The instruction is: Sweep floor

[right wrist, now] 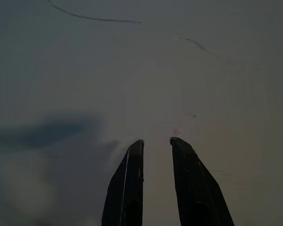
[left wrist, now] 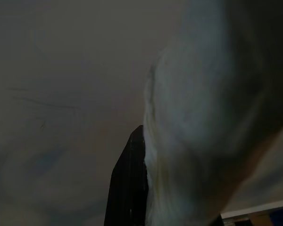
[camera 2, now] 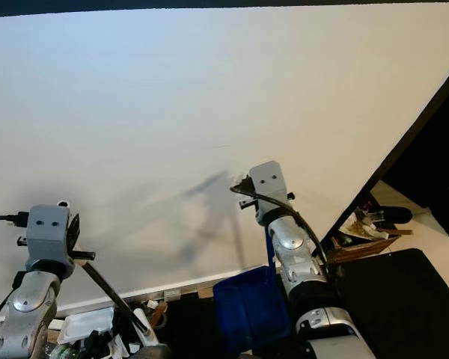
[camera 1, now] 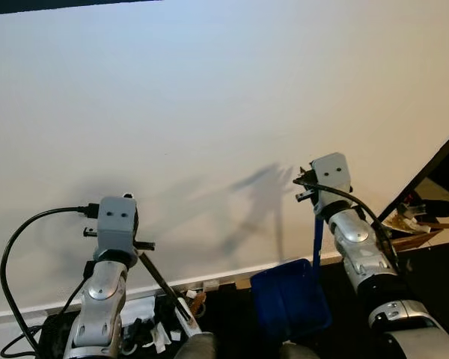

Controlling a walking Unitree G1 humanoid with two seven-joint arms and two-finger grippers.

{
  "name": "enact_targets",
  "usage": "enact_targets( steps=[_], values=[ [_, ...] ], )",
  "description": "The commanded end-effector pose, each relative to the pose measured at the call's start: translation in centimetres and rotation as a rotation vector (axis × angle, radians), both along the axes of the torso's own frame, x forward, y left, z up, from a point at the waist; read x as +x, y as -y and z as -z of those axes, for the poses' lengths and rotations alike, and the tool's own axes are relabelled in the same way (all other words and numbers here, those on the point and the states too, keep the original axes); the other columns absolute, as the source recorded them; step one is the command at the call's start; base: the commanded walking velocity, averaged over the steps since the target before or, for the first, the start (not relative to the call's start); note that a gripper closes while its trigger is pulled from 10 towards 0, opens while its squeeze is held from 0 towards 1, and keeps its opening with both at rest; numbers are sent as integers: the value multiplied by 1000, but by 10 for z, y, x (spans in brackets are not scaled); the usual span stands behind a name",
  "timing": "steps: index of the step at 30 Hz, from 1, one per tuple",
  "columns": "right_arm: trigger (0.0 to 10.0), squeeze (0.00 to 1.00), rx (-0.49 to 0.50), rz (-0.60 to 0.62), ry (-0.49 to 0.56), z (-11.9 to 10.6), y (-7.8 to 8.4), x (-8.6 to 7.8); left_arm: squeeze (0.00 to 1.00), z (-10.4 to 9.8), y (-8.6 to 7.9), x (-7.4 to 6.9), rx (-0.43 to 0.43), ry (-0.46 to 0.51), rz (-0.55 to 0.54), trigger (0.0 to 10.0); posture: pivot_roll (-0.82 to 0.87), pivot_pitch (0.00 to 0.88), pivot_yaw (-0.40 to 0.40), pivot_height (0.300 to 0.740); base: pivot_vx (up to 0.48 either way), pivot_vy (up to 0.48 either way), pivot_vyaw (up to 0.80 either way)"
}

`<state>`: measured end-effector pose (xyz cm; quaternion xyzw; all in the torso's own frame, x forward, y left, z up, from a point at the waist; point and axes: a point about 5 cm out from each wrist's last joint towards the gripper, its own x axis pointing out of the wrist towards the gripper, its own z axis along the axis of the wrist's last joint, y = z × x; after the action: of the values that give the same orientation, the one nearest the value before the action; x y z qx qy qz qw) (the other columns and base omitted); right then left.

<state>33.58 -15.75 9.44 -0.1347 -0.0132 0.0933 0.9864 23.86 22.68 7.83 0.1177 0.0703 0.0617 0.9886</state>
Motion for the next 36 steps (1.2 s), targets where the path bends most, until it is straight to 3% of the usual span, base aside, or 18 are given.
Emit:
enact_targets(
  steps=[1, 9, 12, 18, 26, 29, 32, 33, 34, 36],
  values=[
    [10000, 0, -3, 6, -18, 2, 3, 1, 0, -3, 3, 0, -6, 14, 2, 10000, 194, 40, 4, 740, 0, 0, 0],
    [10000, 0, -56, 48, -207, 35, 8, -5, 0, -3, 4, 3, -7, 13, 11, 10000, 194, 36, 8, 740, 0, 0, 0],
    [10000, 0, -57, 56, -230, 38, 8, -6, 0, -3, 4, 2, -5, 13, 12, 10000, 197, 34, 7, 740, 0, 0, 0],
    [10000, 0, -14, 188, -386, 60, 24, -14, 0, -3, 3, 3, -5, 11, 12, 10000, 197, 31, 8, 740, 0, 0, 0],
    [10000, 0, -56, 231, -394, 61, 35, -15, 0, -2, 5, 3, -7, 8, 19, 10000, 191, 33, 9, 740, 0, 0, 0],
    [10000, 0, -202, 238, -359, 59, 41, -15, 0, -2, 5, 3, -10, 8, 19, 10000, 189, 36, 8, 740, 0, 0, 0],
    [10000, 0, -164, 246, -374, 62, 41, -16, 0, -1, 6, 3, -12, 7, 19, 10000, 190, 38, 7, 740, 0, 0, 0],
    [10000, 784, -138, 246, -379, 62, 40, -17, 0, -1, 6, 3, -12, 6, 19, 10000, 190, 39, 7, 740, 0, 0, 0],
    [10000, 1000, -122, 240, -382, 63, 39, -17, 0, -1, 6, 2, -13, 5, 17, 10000, 190, 40, 7, 740, 0, 0, 0],
    [10000, 1000, -118, 234, -382, 63, 38, -17, 0, -1, 6, 2, -13, 5, 16, 10000, 190, 40, 7, 740, 0, 0, 0]
  ],
)
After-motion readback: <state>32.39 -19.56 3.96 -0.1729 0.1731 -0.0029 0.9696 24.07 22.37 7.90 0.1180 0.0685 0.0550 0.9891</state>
